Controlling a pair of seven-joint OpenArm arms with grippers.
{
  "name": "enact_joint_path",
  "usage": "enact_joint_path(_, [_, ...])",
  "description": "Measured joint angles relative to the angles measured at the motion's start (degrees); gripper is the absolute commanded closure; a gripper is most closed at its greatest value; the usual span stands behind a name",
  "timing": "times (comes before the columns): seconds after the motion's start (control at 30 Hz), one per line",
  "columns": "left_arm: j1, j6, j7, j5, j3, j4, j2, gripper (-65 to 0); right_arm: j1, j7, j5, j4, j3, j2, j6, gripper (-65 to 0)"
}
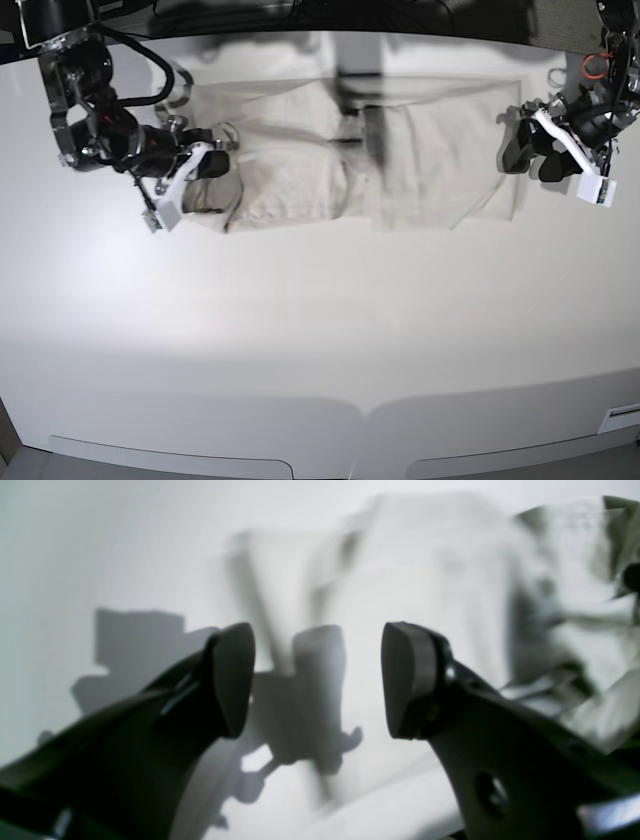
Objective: Fold the T-shirt properly
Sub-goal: 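Lift the held end with the right gripper and fold it toward the left gripper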
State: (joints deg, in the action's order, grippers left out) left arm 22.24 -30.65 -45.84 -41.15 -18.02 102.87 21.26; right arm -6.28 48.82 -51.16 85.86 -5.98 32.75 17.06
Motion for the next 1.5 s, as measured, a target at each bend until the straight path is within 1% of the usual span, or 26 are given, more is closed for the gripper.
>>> enact_joint_path(0.1, [-0.02, 0.00, 0.00, 0.00, 0.00, 0.00, 0.00, -39.0, -0.37, 1.62, -3.02, 0.11, 2.95, 3.10, 1.38, 0.0])
enact_joint_path(0.17, [-0.02, 0.00, 0.02, 0.02, 0.00, 0.00, 0.02, -39.1, -0.39, 2.36, -5.57, 1.33, 3.37, 4.83, 1.88, 0.0])
enact_joint_path(0.23, [0.00, 0.00, 0.00, 0.02, 0.00, 0.00, 0.00, -39.1, -0.37, 3.13, -7.61, 4.39, 3.37, 4.98, 2.40, 0.0])
enact_joint_path(0.3, [0.00, 0.00, 0.02, 0.02, 0.00, 0.00, 0.00, -39.0, -0.42, 3.93, -9.46, 8.52, 3.32, 3.93, 2.84, 0.0])
enact_joint_path(0.37, [0.00, 0.00, 0.02, 0.02, 0.00, 0.00, -0.02, -39.0, -0.37, 3.96, -11.04, 13.14, 3.21, 2.01, 2.89, 0.0])
enact_joint_path(0.47, [0.00, 0.00, 0.02, 0.00, 0.00, 0.00, -0.02, -39.0, -0.13, 3.52, -11.45, 19.15, 2.45, -1.09, 2.80, 0.0])
enact_joint_path(0.57, [-0.02, 0.00, 0.22, 0.02, 0.00, 0.00, -0.15, -39.0, -0.09, 2.91, -10.29, 21.42, -0.94, -4.63, 2.64, 0.0])
enact_joint_path(0.63, [0.00, 0.00, 0.44, 0.02, 0.00, 0.00, -0.13, -39.0, -0.24, 1.53, -7.45, 21.44, -4.22, -7.69, 2.49, 0.0])
enact_joint_path(0.8, [-0.02, -0.02, 0.50, 0.00, 0.00, 0.00, -0.13, -39.0, 1.81, -0.63, -0.33, 21.44, -12.52, -15.80, -0.11, 0.0])
enact_joint_path(0.9, [-0.02, -0.02, 0.50, 0.00, 0.00, 0.00, -0.11, -39.0, 4.35, -1.57, 4.57, 21.44, -17.44, -19.50, -3.54, 0.0])
enact_joint_path(1.0, [-0.02, -0.02, 0.50, 0.00, 0.00, 0.00, -0.13, -39.0, 5.70, -2.14, 9.20, 21.22, -21.97, -22.43, -6.58, 0.0])
enact_joint_path(1.1, [0.00, -0.02, 0.50, 0.00, 0.00, 0.00, -0.13, -39.0, 5.92, -4.59, 11.98, 19.08, -25.29, -24.81, -7.61, 0.0])
enact_joint_path(1.2, [-0.02, 0.00, 0.44, 0.00, 0.00, 0.00, -0.11, -39.0, 5.99, -7.23, 12.92, 15.54, -26.88, -26.99, -7.69, 0.0])
enact_joint_path(1.23, [-0.02, -0.02, 0.33, 0.00, 0.00, 0.00, -0.11, -39.0, 6.19, -7.76, 13.00, 14.16, -27.32, -27.76, -7.67, -2.2])
enact_joint_path(1.3, [0.00, -0.02, -0.39, 0.00, 0.00, 0.00, -0.13, -39.0, 7.52, -7.78, 12.37, 10.95, -28.35, -29.35, -7.52, -17.7])
enact_joint_path(1.33, [-0.02, -0.02, -0.70, 0.00, 0.00, 0.00, -0.13, -39.0, 8.39, -7.76, 11.78, 9.62, -28.83, -30.16, -7.34, -23.4])
enact_joint_path(1.37, [-0.02, -0.02, -0.68, 0.00, 0.00, 0.00, -0.13, -39.0, 9.35, -8.04, 10.58, 8.35, -29.24, -31.10, -6.97, -27.0])
enact_joint_path(1.4, [0.00, -0.02, -0.70, 0.02, 0.00, 0.00, -0.11, -39.0, 10.29, -8.13, 9.31, 7.15, -29.44, -32.17, -6.05, -28.5])
enact_joint_path(1.47, [-0.02, -0.02, -0.66, 0.00, 0.00, 0.00, -0.11, -39.0, 12.15, -8.15, 6.82, 5.33, -29.77, -34.16, -4.26, -28.7])
enact_joint_path(1.5, [-0.02, -0.02, -0.70, 0.02, 0.00, 0.00, -0.13, -39.0, 12.90, -8.09, 5.22, 4.81, -29.86, -34.86, -4.11, -28.7])
